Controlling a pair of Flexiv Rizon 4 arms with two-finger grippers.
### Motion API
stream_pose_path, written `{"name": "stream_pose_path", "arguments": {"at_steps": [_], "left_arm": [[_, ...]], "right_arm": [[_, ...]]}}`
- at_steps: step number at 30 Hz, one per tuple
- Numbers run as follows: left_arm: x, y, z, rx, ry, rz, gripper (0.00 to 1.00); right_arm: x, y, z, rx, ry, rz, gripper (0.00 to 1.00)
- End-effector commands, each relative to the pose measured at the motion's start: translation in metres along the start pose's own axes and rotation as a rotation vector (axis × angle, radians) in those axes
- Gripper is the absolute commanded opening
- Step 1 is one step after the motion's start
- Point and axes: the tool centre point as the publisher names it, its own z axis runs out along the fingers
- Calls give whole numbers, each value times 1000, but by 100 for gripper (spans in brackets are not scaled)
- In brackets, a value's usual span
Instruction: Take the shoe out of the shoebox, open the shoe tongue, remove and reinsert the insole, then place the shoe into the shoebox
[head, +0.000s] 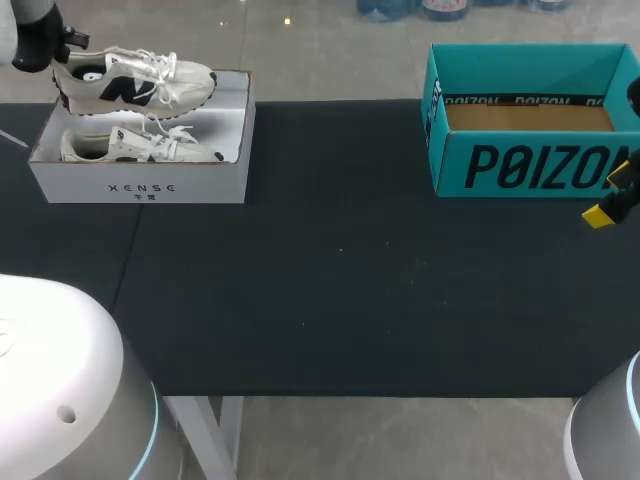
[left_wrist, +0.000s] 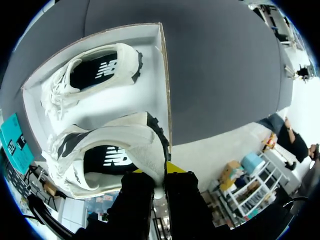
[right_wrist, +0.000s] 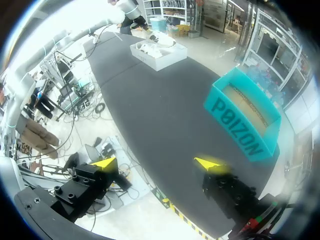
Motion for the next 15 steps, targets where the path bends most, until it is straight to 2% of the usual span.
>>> {"name": "stream_pose_path", "arguments": {"at_steps": [1, 15], "left_arm": [[-2, -3, 10, 3, -5, 2, 0], [-12, -17, 38, 42, -28, 19, 0]], "right_arm": [[-2, 2, 1, 5, 3, 1, 100], [-2, 2, 1, 5, 3, 1, 100]]}}
